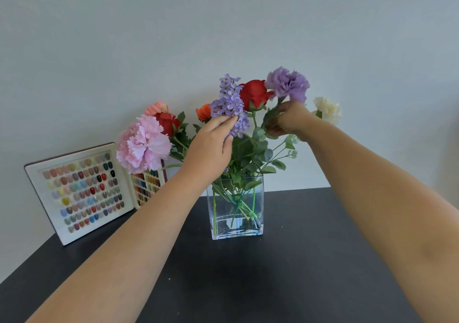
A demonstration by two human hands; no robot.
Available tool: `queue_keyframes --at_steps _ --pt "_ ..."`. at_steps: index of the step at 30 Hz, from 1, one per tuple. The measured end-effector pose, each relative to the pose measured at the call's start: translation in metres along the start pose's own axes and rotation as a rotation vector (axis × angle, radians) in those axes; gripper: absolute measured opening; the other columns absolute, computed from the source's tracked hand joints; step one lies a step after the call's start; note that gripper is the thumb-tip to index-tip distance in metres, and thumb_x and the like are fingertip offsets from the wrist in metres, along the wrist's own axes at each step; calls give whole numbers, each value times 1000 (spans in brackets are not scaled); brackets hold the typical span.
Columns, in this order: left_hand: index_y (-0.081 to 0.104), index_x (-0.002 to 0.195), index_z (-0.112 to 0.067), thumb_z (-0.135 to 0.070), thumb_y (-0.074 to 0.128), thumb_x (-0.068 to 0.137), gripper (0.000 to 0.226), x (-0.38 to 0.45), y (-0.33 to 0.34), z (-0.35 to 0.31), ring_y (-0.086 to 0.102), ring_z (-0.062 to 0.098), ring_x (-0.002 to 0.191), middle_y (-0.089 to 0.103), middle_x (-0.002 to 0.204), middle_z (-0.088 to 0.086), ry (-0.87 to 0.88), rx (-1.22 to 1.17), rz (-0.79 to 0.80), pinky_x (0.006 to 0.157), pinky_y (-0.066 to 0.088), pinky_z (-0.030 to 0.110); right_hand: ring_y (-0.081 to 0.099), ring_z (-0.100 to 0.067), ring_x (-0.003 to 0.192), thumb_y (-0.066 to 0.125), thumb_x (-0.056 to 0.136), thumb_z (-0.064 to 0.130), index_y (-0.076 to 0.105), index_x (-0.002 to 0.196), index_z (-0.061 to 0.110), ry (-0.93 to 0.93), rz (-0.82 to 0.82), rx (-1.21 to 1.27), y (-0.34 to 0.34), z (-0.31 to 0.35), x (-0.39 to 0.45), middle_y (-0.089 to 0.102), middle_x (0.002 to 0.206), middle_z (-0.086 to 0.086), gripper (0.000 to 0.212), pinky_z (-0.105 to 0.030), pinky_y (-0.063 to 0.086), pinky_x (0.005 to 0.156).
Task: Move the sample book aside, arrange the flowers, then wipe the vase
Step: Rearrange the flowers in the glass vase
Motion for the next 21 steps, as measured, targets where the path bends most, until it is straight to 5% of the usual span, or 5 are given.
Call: queue_keyframes --at_steps 9,12,15,18,21 --pt "47 142 -13 -7 52 96 47 4 9 -4 45 14 122 51 140 6 -21 -19 9 91 13 -8 68 -30 64 52 87 -7 62 108 -4 62 56 -104 25 -18 -8 68 85 -19 23 -44 61 66" --pt "46 143 -15 -8 52 96 47 5 10 -3 45 13 122 50 140 5 -27 -17 9 91 14 -6 63 -22 66 69 85 4 66 92 0 76 112 -128 21 -25 -8 70 91 -19 9 -37 59 76" --pt "46 143 -16 -9 52 97 47 5 8 -3 45 11 123 49 142 4 -30 -16 7 93 18 -1 62 -16 82 75 80 31 70 99 14 13 202 -403 2 -31 -9 68 98 -4 27 -33 55 76" --pt "45 144 -17 -9 51 97 48 5 8 -3 46 12 124 49 142 4 -28 -18 10 96 23 6 62 -10 84 69 82 28 73 98 23 17 179 -397 -28 -49 -8 69 94 8 17 -27 49 64" --pt "45 144 -16 -8 51 97 48 5 8 -2 45 12 123 48 143 5 -27 -9 8 93 17 -5 66 -16 73 58 89 25 73 90 15 197 131 -254 -42 -91 -8 76 84 2 18 -26 49 64"
Point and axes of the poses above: each hand's wrist, its own x-axis towards the middle knuckle, its own y-axis out of the palm, z = x × y, the point moved 10 cm from there along x, towards the middle knuckle
